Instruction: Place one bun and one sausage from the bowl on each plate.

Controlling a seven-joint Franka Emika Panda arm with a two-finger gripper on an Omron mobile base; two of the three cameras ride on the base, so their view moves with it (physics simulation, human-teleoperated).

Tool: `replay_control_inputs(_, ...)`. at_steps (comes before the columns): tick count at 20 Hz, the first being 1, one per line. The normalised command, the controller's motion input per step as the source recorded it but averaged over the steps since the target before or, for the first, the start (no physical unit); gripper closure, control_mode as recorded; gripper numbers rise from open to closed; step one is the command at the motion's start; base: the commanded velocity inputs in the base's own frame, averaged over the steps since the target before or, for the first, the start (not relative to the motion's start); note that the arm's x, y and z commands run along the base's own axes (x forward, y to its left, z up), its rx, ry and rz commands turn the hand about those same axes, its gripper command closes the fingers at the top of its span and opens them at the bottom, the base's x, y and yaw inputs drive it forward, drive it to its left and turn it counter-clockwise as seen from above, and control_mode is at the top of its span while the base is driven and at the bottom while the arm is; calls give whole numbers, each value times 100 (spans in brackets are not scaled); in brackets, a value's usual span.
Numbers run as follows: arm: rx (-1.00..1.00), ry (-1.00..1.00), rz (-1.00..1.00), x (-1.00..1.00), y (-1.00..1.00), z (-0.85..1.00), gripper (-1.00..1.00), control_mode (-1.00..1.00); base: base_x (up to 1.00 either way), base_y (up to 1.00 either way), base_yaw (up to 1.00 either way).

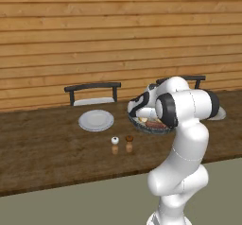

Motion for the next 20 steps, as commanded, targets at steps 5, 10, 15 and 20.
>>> replay_control_inputs(5,0,0,0,0,0,0,100,-100,0,0,0)
replay_control_inputs(10,0,0,0,0,0,0,100,-100,0,0,0)
replay_control_inputs(15,0,0,0,0,0,0,100,-100,0,0,0)
replay_control_inputs(20,0,0,0,-10,0,23,100,-100,0,0,0)
